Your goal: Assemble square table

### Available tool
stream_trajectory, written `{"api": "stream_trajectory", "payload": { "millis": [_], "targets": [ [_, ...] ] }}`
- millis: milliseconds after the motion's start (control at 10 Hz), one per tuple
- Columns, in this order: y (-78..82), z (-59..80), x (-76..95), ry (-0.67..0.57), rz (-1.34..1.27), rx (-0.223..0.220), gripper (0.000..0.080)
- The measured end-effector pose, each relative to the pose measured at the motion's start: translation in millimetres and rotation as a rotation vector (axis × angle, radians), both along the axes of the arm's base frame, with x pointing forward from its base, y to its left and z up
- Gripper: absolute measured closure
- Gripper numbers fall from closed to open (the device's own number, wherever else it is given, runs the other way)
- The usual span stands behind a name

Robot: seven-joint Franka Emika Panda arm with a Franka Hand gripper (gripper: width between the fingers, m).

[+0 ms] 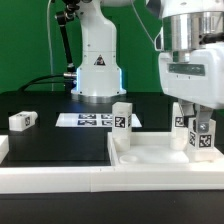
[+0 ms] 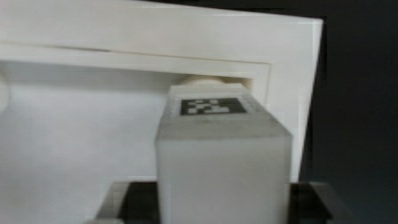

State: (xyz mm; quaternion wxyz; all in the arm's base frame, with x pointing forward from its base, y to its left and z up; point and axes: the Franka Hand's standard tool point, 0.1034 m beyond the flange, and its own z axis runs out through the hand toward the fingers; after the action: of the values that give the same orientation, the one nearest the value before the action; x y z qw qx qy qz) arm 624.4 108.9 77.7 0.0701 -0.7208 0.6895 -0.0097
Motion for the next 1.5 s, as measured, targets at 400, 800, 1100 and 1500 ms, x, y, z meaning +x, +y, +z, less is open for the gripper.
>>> {"api": "stream_trajectory", "payload": {
  "millis": [400, 800, 1100, 1500],
  "targets": [
    [3.4, 0.2, -1.0, 0.02, -0.355, 0.068, 0.0509],
    [3.9, -0.7, -1.3, 0.035, -0.482, 0.113, 0.0396],
    [12.0, 0.4, -2.9, 0.081, -0.314, 0.099, 0.0172],
    [11.8, 0.0, -3.3, 0.051, -0.013, 0.073, 0.0151]
  ]
}}
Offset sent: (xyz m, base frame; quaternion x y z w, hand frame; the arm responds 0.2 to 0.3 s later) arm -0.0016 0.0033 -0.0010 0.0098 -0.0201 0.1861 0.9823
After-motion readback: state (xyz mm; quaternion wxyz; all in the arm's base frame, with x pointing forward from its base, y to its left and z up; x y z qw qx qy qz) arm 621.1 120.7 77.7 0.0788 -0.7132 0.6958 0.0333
